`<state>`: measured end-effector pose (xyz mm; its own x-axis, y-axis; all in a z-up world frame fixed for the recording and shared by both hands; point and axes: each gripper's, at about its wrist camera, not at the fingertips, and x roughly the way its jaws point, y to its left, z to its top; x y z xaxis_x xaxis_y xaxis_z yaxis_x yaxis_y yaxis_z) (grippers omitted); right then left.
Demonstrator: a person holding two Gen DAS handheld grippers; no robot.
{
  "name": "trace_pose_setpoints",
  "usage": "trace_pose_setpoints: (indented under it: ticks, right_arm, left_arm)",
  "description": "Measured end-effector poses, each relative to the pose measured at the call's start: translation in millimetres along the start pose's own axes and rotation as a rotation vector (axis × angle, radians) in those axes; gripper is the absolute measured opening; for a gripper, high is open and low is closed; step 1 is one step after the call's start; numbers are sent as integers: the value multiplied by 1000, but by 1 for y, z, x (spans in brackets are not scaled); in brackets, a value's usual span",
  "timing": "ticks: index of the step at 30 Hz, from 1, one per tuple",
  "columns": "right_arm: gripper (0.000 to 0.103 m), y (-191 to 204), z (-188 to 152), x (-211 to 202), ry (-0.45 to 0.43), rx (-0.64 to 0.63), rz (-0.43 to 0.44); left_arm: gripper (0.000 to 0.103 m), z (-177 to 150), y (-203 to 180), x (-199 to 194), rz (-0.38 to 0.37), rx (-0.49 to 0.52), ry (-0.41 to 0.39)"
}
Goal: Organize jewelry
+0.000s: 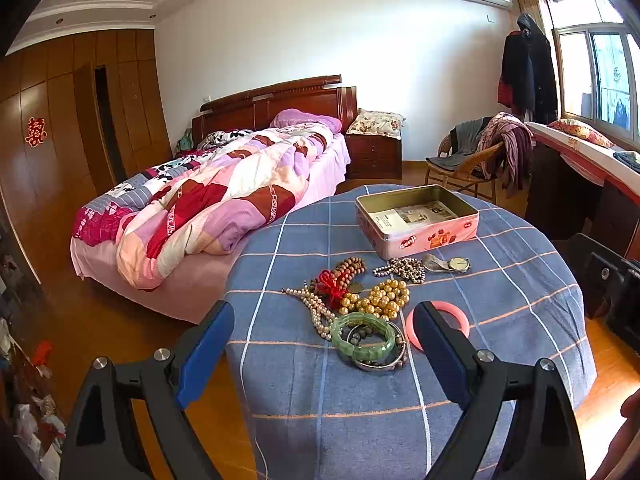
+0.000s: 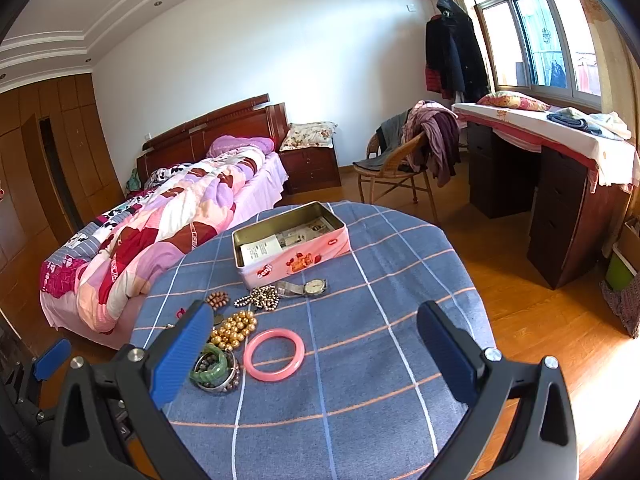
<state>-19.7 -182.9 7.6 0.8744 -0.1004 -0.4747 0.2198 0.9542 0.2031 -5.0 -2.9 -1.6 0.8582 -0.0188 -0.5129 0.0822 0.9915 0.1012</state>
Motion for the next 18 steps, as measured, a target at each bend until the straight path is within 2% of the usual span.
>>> trace_pose_setpoints:
  ticks: [18]
  right_arm:
    - [103,-1,1,-3,-9,5,-6]
  left_arm:
    - [91,0,-2,0,-4,-1,-2]
